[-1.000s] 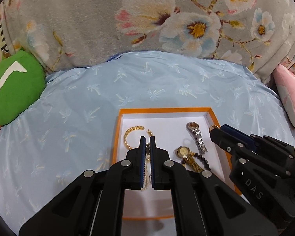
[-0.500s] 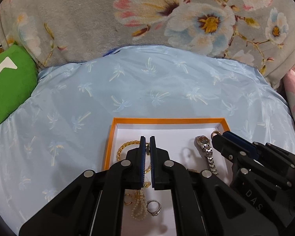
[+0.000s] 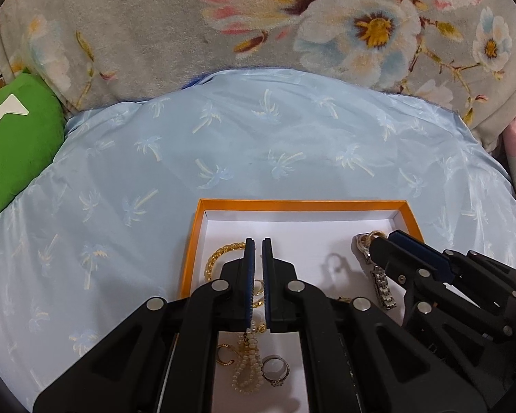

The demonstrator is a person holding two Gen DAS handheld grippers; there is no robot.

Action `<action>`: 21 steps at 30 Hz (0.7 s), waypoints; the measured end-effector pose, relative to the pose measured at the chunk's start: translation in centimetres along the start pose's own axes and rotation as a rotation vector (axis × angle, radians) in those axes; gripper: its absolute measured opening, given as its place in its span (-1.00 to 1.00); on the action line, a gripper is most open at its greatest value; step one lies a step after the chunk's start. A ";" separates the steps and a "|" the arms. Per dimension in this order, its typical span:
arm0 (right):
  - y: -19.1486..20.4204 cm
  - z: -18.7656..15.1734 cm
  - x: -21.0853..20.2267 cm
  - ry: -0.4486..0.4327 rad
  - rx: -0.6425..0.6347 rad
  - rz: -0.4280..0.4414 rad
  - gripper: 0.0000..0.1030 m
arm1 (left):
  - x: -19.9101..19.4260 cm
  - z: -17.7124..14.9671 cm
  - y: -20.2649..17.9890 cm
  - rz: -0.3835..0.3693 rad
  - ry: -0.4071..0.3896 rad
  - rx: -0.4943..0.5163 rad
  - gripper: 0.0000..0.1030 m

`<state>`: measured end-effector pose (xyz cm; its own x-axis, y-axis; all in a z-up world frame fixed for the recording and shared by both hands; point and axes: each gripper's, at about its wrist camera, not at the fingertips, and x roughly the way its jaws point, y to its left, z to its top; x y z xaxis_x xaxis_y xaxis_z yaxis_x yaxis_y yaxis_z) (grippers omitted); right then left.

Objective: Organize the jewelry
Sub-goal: 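Lower the pendant and hoop earring into the box and open both tools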

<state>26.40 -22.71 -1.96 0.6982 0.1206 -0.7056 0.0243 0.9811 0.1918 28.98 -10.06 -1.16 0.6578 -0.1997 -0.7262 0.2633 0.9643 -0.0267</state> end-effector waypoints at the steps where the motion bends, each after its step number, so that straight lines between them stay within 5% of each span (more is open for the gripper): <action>1: 0.0 0.0 0.0 0.000 0.001 -0.001 -0.74 | 0.1 0.0 0.0 0.000 0.001 0.000 -0.93; 17: 0.1 -0.6 0.1 -0.006 -0.007 -0.012 -0.75 | 0.5 -0.4 0.7 0.018 0.004 -0.016 -0.91; 21: -0.3 -1.5 -0.5 -0.007 0.003 -0.018 -0.75 | 0.0 -1.0 1.3 0.027 0.000 -0.029 -0.69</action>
<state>24.98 -22.83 -2.70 0.7026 0.1019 -0.7043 0.0392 0.9826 0.1813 28.63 -8.64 -1.89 0.6647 -0.1737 -0.7266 0.2253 0.9739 -0.0267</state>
